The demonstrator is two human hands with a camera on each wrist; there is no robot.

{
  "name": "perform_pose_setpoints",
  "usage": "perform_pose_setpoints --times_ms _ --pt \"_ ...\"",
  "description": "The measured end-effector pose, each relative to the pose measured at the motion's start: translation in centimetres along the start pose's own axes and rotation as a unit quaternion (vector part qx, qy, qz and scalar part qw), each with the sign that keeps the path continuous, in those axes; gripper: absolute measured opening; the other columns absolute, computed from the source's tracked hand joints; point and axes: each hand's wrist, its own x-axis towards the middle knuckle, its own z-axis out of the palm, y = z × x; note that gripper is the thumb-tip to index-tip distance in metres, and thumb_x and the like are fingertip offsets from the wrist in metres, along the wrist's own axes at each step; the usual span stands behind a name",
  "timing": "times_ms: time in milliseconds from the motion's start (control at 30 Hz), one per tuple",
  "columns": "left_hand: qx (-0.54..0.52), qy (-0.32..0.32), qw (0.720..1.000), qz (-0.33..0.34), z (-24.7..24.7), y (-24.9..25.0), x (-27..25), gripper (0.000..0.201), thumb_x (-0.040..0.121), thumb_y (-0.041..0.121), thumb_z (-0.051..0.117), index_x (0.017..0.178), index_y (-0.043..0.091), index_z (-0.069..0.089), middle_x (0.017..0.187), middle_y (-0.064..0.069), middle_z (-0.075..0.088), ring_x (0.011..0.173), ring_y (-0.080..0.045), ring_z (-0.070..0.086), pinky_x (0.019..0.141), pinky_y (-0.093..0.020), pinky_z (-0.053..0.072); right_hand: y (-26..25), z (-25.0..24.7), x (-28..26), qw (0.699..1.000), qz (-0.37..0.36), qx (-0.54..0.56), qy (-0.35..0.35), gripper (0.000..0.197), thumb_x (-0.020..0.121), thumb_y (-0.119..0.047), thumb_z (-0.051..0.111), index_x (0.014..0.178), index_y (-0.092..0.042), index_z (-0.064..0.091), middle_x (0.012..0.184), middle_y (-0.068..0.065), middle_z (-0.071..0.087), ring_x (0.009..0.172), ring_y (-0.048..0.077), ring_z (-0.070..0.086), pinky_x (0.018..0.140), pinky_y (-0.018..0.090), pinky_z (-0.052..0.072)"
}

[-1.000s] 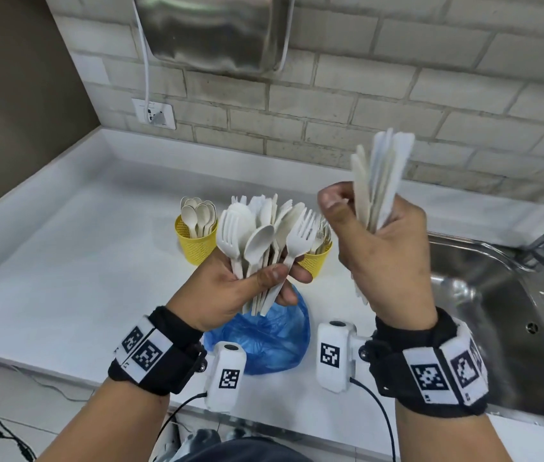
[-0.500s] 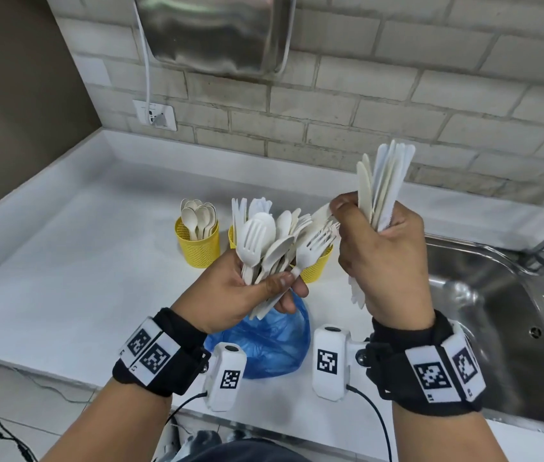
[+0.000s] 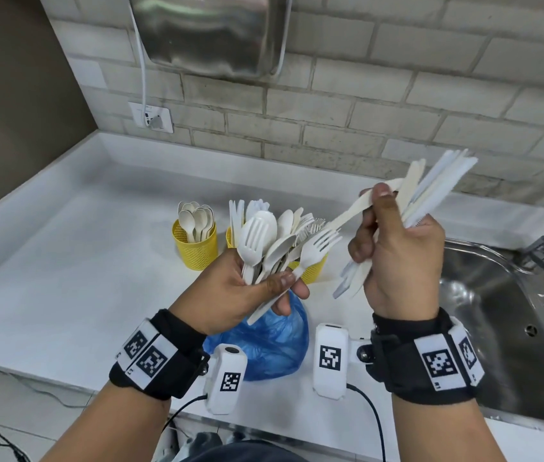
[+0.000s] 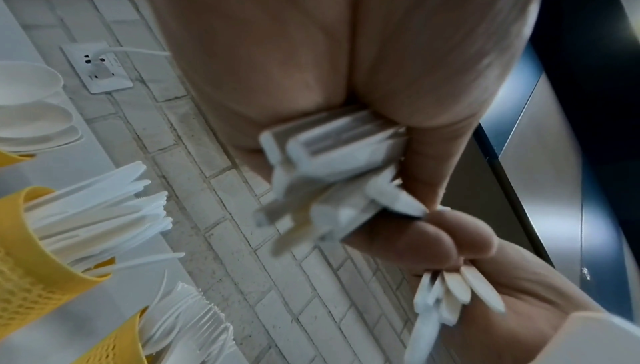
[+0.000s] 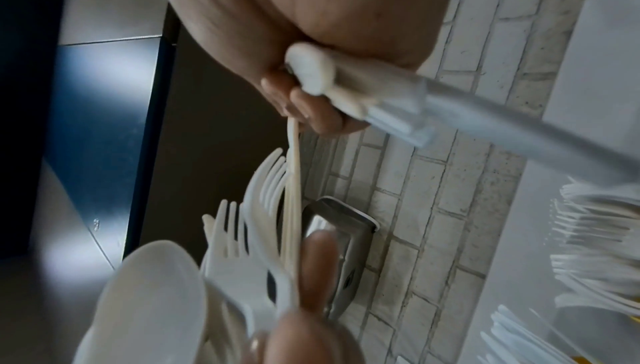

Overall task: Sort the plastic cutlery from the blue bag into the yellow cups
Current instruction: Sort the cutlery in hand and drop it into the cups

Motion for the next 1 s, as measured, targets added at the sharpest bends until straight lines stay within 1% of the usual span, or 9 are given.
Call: perform_pose_setpoints --times_ms 167,300,400,467,567,667,800,867,1000 --pt "0.003 0.009 1.000 0.010 0.0 0.3 -0.4 0.013 0.101 0.014 0.060 0.110 0.008 0.067 0.095 -0.010 0.077 0.072 -0.028 0.069 0.079 -0.038 0.060 -0.6 -0.7 0.8 0.991 -0.023 0.087 0.102 0.027 0.107 -0.016 0.053 0.081 -0.010 0.057 0.057 0.001 0.050 0.045 0.017 0.047 0.046 0.026 0.039" --pt "0.026 0.033 0.999 -0.001 0.1 -0.1 -0.5 0.014 0.101 0.017 0.062 0.105 0.010 0.073 0.091 -0.013 0.077 0.076 -0.030 0.071 0.080 -0.035 0.059 -1.3 -0.8 0.8 0.974 -0.049 0.138 0.175 0.031 0.107 -0.021 0.046 0.111 0.009 0.055 0.087 0.014 0.073 0.071 0.038 0.075 0.060 0.037 0.058" --pt "0.049 0.069 0.996 -0.006 0.0 -0.4 -0.4 0.013 0.100 0.020 0.063 0.101 0.013 0.075 0.090 -0.014 0.076 0.077 -0.028 0.073 0.081 -0.032 0.060 -2.0 -0.2 0.0 0.968 -0.117 0.123 0.187 0.032 0.108 -0.024 0.047 0.105 0.007 0.053 0.074 0.015 0.069 0.055 0.036 0.068 0.055 0.038 0.056" --pt "0.067 0.092 0.994 -0.004 -0.1 -0.4 -0.4 0.011 0.100 0.020 0.064 0.101 0.016 0.075 0.090 -0.008 0.078 0.076 -0.023 0.074 0.081 -0.030 0.061 -2.3 0.2 -0.7 0.969 -0.164 0.108 0.153 0.022 0.107 -0.023 0.051 0.097 -0.003 0.050 0.058 0.010 0.054 0.038 0.025 0.051 0.046 0.030 0.046" --pt "0.077 0.109 0.991 -0.001 0.0 -0.5 -0.3 0.011 0.100 0.013 0.065 0.108 0.016 0.072 0.094 0.003 0.078 0.074 -0.019 0.074 0.077 -0.025 0.060 -2.5 0.5 -1.7 0.978 -0.200 0.050 0.025 0.016 0.101 -0.019 0.062 0.088 -0.018 0.053 0.054 0.002 0.047 0.035 0.017 0.040 0.041 0.023 0.036" --pt "0.088 0.121 0.989 0.008 -0.1 -0.8 -0.4 0.018 0.100 0.006 0.063 0.113 0.016 0.071 0.096 0.004 0.078 0.074 -0.019 0.074 0.077 -0.028 0.061 -2.1 0.6 -2.6 0.977 -0.179 -0.080 -0.088 0.012 0.093 -0.020 0.075 0.094 -0.015 0.064 0.061 -0.001 0.056 0.043 0.015 0.049 0.047 0.025 0.043" --pt "0.121 0.140 0.983 0.025 -0.2 -1.0 -0.5 0.025 0.098 0.002 0.064 0.114 0.018 0.071 0.095 0.006 0.078 0.076 -0.015 0.075 0.080 -0.032 0.062 -1.4 0.7 -3.3 0.949 -0.127 -0.233 -0.168 0.014 0.085 -0.020 0.083 0.093 -0.014 0.074 0.063 -0.010 0.068 0.054 0.006 0.063 0.057 0.022 0.052" --pt "0.152 0.149 0.976 0.038 -0.4 -1.2 -0.6 0.029 0.094 -0.004 0.064 0.112 0.018 0.072 0.093 0.007 0.078 0.078 -0.013 0.075 0.080 -0.030 0.061 -1.1 0.7 -3.4 0.935 -0.116 -0.278 -0.187 0.010 0.086 -0.020 0.082 0.093 -0.020 0.076 0.073 -0.010 0.075 0.067 0.008 0.071 0.068 0.023 0.056" --pt "0.251 0.161 0.953 0.056 -0.7 -2.0 -0.6 0.034 0.085 -0.007 0.064 0.106 0.018 0.073 0.089 0.008 0.077 0.085 -0.007 0.073 0.080 -0.034 0.059 -0.6 0.9 -3.4 0.918 -0.130 -0.334 -0.169 0.007 0.086 -0.023 0.080 0.088 -0.028 0.076 0.077 -0.014 0.075 0.071 0.006 0.071 0.070 0.024 0.056"
